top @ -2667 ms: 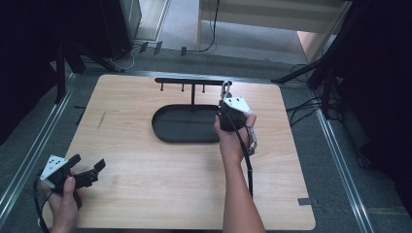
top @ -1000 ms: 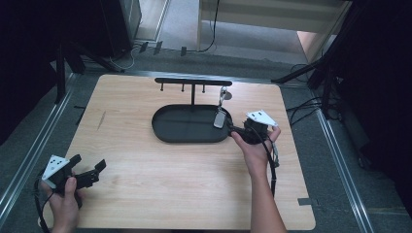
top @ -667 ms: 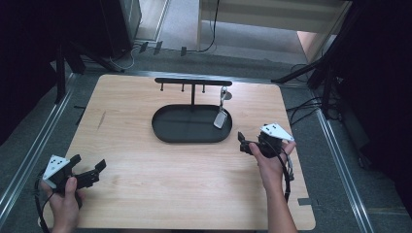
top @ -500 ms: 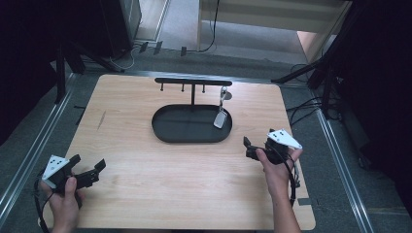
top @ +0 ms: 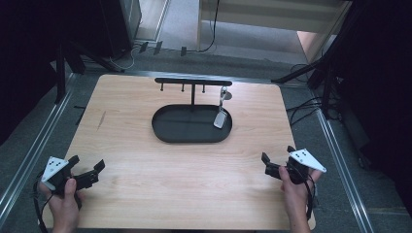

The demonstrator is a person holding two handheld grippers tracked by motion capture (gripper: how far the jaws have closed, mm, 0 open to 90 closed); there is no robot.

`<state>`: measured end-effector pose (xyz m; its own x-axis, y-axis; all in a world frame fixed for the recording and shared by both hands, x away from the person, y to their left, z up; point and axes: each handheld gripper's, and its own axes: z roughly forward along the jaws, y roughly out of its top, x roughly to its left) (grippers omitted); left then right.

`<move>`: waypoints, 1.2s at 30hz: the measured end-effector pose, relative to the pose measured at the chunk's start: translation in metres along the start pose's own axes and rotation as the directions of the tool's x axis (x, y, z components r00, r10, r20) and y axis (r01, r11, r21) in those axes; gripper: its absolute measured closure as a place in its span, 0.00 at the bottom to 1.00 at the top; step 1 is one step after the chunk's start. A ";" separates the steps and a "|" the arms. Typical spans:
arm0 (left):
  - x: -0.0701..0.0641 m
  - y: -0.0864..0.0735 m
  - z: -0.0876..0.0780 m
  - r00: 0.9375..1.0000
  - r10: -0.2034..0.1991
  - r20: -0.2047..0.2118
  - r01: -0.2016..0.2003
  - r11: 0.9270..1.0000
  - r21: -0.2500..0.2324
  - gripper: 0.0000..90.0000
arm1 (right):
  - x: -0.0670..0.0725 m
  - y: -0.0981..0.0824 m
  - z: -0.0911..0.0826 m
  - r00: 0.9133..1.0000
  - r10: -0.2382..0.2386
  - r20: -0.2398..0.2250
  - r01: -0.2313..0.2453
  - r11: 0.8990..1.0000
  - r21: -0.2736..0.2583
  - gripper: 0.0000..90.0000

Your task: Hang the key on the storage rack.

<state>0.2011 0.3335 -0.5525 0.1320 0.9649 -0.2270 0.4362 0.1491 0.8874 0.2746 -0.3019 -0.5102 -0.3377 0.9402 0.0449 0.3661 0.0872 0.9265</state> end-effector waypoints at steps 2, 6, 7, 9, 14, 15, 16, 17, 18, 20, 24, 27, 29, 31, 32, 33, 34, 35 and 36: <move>0.000 0.000 0.000 1.000 0.001 0.000 -0.001 1.000 0.001 0.01 | -0.002 -0.003 -0.003 1.000 0.004 0.002 -0.004 1.000 -0.001 0.00; -0.001 0.000 0.000 1.000 0.005 -0.006 -0.005 1.000 0.000 0.01 | -0.014 -0.015 -0.016 1.000 0.013 0.011 -0.013 1.000 0.014 0.00; -0.001 0.000 0.000 1.000 0.004 -0.008 -0.004 1.000 0.000 0.01 | -0.017 -0.017 -0.019 1.000 0.014 0.013 -0.015 1.000 0.016 0.00; -0.001 0.000 -0.001 1.000 0.005 -0.007 -0.005 1.000 0.000 0.01 | -0.022 -0.022 -0.024 1.000 0.024 0.020 -0.025 1.000 0.019 0.00; -0.001 -0.001 -0.001 1.000 0.012 -0.010 -0.012 1.000 -0.003 0.01 | -0.031 -0.034 -0.035 0.999 0.040 0.027 -0.041 0.999 0.018 0.00; -0.001 -0.001 -0.002 1.000 0.011 -0.010 -0.011 1.000 -0.005 0.01 | -0.032 -0.037 -0.037 0.999 0.042 0.031 -0.043 0.999 0.015 0.00; -0.001 -0.001 -0.002 1.000 0.009 -0.009 -0.009 1.000 -0.008 0.01 | -0.034 -0.038 -0.039 0.998 0.047 0.032 -0.048 0.999 0.013 0.00; -0.001 -0.001 -0.002 1.000 0.009 -0.009 -0.009 1.000 -0.008 0.01 | -0.034 -0.038 -0.039 0.998 0.047 0.032 -0.048 0.999 0.013 0.00; -0.001 -0.001 -0.002 1.000 0.008 -0.009 -0.008 1.000 -0.009 0.01 | -0.036 -0.042 -0.042 0.998 0.060 0.036 -0.060 0.998 0.007 0.00; -0.001 -0.001 -0.003 1.000 0.005 -0.015 -0.005 1.000 -0.010 0.01 | -0.037 -0.047 -0.044 0.997 0.072 0.040 -0.072 0.997 0.004 0.00; -0.001 -0.002 -0.004 1.000 0.007 -0.022 -0.007 1.000 -0.014 0.01 | -0.037 -0.054 -0.047 0.997 0.078 0.029 -0.078 0.997 -0.019 0.01; -0.002 -0.002 -0.003 1.000 0.007 -0.025 -0.007 1.000 -0.015 0.01 | -0.038 -0.055 -0.050 0.996 0.085 0.019 -0.085 0.996 -0.030 0.01; -0.002 -0.002 -0.003 1.000 0.006 -0.023 -0.006 1.000 -0.017 0.01 | -0.038 -0.056 -0.050 0.996 0.086 0.018 -0.085 0.996 -0.034 0.01; -0.001 -0.001 -0.003 1.000 0.008 -0.022 -0.008 1.000 -0.011 0.01 | -0.037 -0.056 -0.051 0.997 0.076 0.021 -0.075 0.997 -0.036 0.01; -0.002 -0.001 -0.002 1.000 0.010 -0.019 -0.010 1.000 -0.009 0.01 | -0.036 -0.056 -0.050 0.998 0.062 0.024 -0.062 0.998 -0.032 0.01; -0.002 -0.001 -0.002 1.000 0.014 -0.019 -0.014 1.000 -0.004 0.01 | -0.031 -0.056 -0.049 0.999 0.025 0.034 -0.024 1.000 -0.017 0.01; -0.002 -0.001 -0.002 1.000 0.019 -0.020 -0.019 1.000 -0.004 0.01 | -0.030 -0.056 -0.048 0.999 0.013 0.038 -0.012 1.000 -0.011 0.01; -0.002 -0.001 -0.002 1.000 0.019 -0.020 -0.019 1.000 -0.004 0.01 | -0.030 -0.056 -0.048 0.999 0.013 0.038 -0.012 1.000 -0.011 0.01; -0.003 -0.001 -0.002 1.000 0.022 -0.019 -0.022 1.000 -0.005 0.01 | -0.026 -0.056 -0.047 0.999 -0.013 0.039 0.013 1.000 0.003 0.02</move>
<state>0.1988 0.3311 -0.5522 0.1248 0.9717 -0.2004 0.4285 0.1293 0.8942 0.2222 -0.3467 -0.5453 -0.3081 0.9512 0.0184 0.3644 0.1001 0.9258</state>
